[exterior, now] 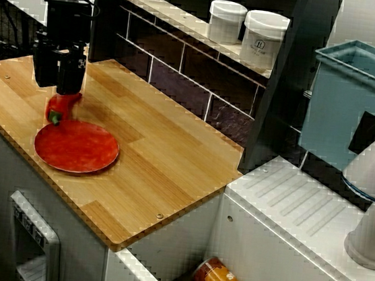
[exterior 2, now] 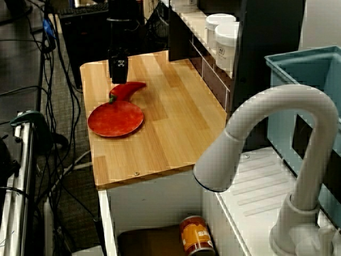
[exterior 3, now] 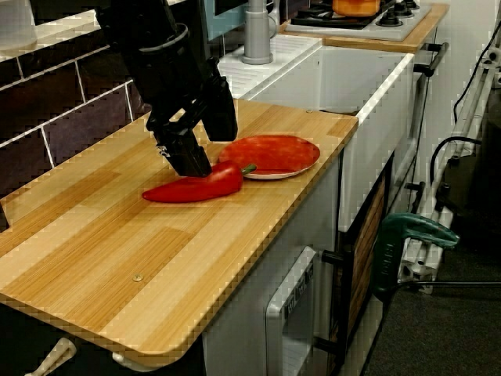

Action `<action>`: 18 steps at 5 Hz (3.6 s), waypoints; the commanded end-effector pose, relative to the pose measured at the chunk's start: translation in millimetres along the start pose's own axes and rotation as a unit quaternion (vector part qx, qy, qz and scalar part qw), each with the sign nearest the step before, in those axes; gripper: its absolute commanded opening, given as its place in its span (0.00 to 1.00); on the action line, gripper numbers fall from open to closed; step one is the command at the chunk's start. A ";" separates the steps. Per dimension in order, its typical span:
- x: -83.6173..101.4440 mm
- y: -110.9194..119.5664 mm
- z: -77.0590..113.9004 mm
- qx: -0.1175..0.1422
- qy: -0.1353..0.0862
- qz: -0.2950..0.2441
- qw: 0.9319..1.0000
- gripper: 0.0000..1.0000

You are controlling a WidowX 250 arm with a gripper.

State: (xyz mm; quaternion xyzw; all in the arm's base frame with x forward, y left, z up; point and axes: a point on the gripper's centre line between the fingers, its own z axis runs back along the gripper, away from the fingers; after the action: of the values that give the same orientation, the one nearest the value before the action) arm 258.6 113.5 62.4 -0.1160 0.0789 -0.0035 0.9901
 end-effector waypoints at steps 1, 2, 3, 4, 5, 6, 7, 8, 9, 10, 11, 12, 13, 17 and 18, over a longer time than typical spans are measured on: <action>0.0 0.0 0.0 0.000 0.000 0.000 1.000 1.00; -15.7 -14.4 -1.6 0.020 0.006 0.008 1.000 1.00; -19.2 -16.7 8.9 0.021 -0.003 0.012 1.000 1.00; -22.0 -16.4 21.4 0.013 -0.013 0.021 1.000 1.00; -22.6 -14.9 19.5 0.041 -0.047 0.068 0.996 1.00; -24.7 -6.8 18.8 0.055 -0.086 0.131 0.986 1.00; -24.8 5.3 22.2 0.047 -0.128 0.187 0.973 1.00; -18.1 12.6 18.2 0.027 -0.139 0.218 0.966 1.00; -15.9 12.9 11.5 0.019 -0.157 0.243 0.957 1.00; -10.5 11.3 -0.1 0.012 -0.157 0.267 0.951 1.00; -6.3 8.1 -4.6 0.010 -0.156 0.274 0.949 1.00; -1.5 10.0 -13.3 0.006 -0.160 0.294 0.942 1.00; 4.0 14.6 -16.3 -0.005 -0.148 0.318 0.936 1.00; -5.8 -2.3 15.3 -0.017 -0.105 0.204 0.973 0.00; -13.9 -25.3 29.3 -0.008 -0.092 0.141 0.986 0.00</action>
State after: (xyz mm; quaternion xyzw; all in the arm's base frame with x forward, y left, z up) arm 247.7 94.2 81.2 -0.1232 0.0342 0.1605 0.9787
